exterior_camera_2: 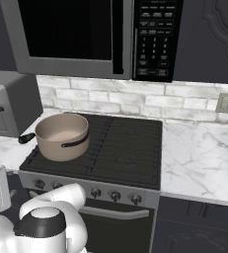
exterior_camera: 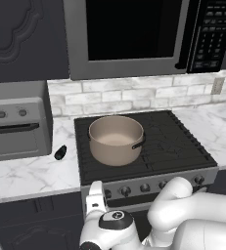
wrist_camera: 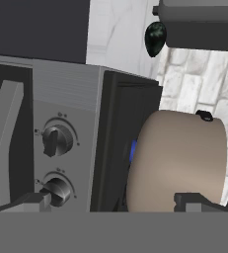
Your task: Turn on the burner for the pot on the stove. Wait thirty seconds for the pot to heat up. Then add the eggplant to the pot.
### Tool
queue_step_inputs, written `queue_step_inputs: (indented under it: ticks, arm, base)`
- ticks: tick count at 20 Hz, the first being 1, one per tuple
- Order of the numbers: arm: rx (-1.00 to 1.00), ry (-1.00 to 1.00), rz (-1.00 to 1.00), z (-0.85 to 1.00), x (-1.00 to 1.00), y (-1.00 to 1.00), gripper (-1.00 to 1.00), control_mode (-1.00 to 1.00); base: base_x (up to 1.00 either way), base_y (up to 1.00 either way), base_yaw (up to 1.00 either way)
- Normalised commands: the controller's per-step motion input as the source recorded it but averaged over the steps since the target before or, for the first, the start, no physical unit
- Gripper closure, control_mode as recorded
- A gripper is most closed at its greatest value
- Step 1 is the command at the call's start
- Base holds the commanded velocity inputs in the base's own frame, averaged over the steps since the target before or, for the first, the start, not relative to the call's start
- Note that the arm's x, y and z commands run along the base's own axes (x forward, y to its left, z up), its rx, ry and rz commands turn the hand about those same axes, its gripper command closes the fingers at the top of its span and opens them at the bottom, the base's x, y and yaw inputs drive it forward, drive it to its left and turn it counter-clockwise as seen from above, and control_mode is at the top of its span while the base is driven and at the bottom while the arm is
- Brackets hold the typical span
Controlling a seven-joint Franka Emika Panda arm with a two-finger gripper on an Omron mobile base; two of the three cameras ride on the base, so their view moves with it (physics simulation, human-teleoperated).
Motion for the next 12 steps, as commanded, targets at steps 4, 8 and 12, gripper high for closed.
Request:
queue_step_inputs:
  ticks: [4,8,12]
  arm:
    - [0.00,0.00,0.00,0.00,0.00,0.00,-1.00,-1.00]
    - [0.00,0.00,0.00,0.00,0.00,0.00,-1.00,-1.00]
    - [0.00,0.00,0.00,0.00,0.00,0.00,-1.00,-1.00]
  base:
    - [0.00,0.00,0.00]
    - [0.00,0.00,0.00]
    - [0.00,0.00,0.00]
